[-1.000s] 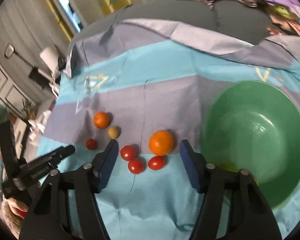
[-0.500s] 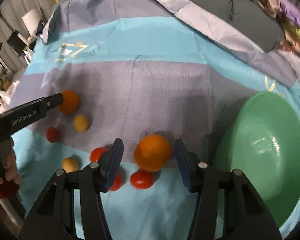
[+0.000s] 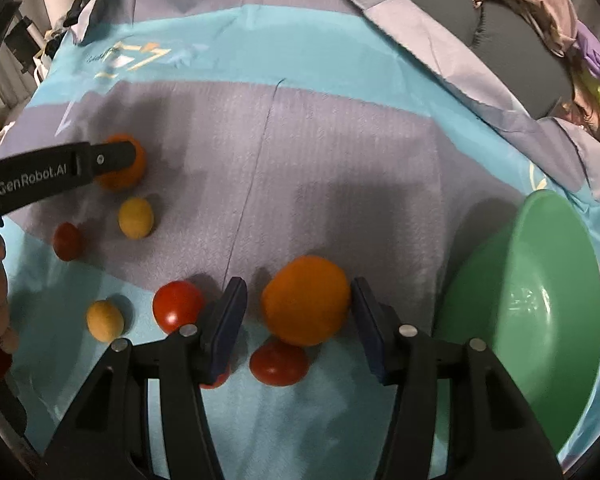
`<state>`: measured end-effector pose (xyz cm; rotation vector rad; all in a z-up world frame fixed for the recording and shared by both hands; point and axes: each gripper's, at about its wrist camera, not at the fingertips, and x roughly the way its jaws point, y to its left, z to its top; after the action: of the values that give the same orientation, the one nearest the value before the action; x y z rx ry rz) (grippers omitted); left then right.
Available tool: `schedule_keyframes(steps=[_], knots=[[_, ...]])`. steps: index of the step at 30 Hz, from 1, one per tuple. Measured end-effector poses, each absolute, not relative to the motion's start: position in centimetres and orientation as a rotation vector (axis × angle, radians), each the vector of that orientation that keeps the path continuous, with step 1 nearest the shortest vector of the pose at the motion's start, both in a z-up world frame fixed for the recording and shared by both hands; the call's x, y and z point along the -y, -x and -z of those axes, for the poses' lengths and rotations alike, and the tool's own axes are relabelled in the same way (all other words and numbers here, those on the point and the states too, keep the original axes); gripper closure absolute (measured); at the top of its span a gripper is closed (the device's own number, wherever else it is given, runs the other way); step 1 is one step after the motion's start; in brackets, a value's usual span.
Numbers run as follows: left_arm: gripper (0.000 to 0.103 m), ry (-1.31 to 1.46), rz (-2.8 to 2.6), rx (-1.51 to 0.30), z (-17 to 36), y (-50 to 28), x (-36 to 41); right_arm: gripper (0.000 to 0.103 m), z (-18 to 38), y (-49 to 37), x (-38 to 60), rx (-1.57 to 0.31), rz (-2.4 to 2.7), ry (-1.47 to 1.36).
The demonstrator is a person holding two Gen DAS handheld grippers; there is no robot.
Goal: Organize fruits
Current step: 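Move both open tools back toward the oranges on the sheet, then grasp a tangerine with the left tool while the right tool grasps the large orange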
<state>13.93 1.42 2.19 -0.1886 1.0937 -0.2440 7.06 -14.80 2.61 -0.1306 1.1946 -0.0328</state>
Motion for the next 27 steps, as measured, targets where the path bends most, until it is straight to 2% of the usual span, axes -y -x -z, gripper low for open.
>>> schedule_keyframes(steps=[3, 6, 9, 27], knots=[[0.055, 0.194, 0.264, -1.118, -1.7, -14.0, -1.0, 0.051, -1.9, -7.2, 15.2, -1.218, 0.033, 0.11], [0.055, 0.165, 0.258, -1.118, -1.3, -13.9, -0.5, 0.059, -1.6, -7.4, 15.6, -1.224, 0.006, 0.068], [0.061, 0.152, 0.233, -1.103, -1.1, -13.9, -0.6, 0.059, -1.6, -7.2, 15.7, -1.213, -0.005, 0.065], [0.062, 0.161, 0.25, -1.047, -4.3, -11.8, -0.4, 0.06, -5.0, -5.4, 15.5, -1.11, -0.064, -0.027]])
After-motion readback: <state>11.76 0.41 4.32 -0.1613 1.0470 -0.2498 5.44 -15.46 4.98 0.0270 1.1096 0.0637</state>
